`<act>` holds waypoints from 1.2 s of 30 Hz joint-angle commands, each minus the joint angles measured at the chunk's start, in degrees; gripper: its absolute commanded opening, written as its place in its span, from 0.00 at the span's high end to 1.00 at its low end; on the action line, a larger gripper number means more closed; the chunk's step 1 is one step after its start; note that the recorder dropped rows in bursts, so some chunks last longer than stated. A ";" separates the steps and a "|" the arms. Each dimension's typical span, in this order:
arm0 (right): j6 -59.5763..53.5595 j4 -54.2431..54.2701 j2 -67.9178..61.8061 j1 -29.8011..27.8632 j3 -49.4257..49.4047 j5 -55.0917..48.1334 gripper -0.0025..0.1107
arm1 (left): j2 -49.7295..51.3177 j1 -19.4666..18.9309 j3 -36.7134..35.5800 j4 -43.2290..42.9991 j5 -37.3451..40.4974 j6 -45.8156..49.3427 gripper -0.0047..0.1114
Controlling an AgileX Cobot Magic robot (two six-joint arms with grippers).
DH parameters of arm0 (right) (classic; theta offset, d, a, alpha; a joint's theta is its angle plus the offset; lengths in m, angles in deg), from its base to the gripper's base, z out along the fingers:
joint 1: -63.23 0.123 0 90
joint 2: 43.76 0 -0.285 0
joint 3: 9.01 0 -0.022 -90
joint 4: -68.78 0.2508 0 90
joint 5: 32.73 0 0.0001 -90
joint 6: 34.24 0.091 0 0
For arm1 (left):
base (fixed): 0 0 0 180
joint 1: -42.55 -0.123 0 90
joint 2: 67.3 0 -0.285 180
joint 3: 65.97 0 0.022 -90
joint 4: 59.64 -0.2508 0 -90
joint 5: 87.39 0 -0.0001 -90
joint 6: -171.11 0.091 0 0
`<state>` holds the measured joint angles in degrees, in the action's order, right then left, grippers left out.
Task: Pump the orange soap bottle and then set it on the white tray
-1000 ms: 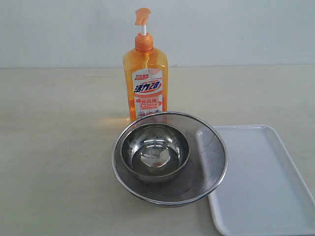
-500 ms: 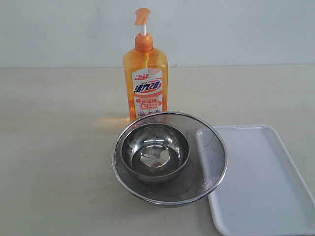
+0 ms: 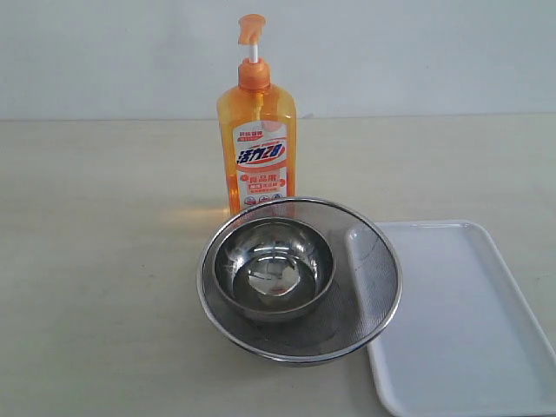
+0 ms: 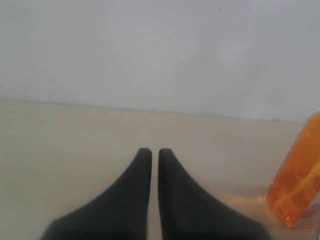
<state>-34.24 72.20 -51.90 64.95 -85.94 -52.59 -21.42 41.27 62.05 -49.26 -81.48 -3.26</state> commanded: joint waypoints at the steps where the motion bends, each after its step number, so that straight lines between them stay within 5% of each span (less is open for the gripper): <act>1: -0.37 -0.24 0.36 -0.03 -0.29 0.70 0.98 | 4.80 -0.24 0.60 0.06 -2.96 0.54 0.92; 17: -0.37 -0.24 0.36 -0.03 -0.29 0.70 0.98 | 11.98 0.04 2.99 0.17 -9.14 -0.95 0.92; 26: -0.37 -0.24 0.36 -0.03 -0.29 0.70 0.98 | 13.89 9.87 8.15 -17.07 -9.81 -0.95 0.92; 31: -0.37 -0.24 0.36 -0.03 -0.29 0.70 0.98 | 20.42 14.30 8.15 -21.99 -18.18 -2.43 0.92; 36: -0.37 -0.24 0.36 -0.03 -0.29 0.70 0.98 | 33.54 14.43 8.15 -21.99 -27.20 -3.55 0.92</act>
<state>-34.24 72.20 -51.90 64.95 -85.94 -52.49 7.91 55.23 69.89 -70.98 -105.03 -6.06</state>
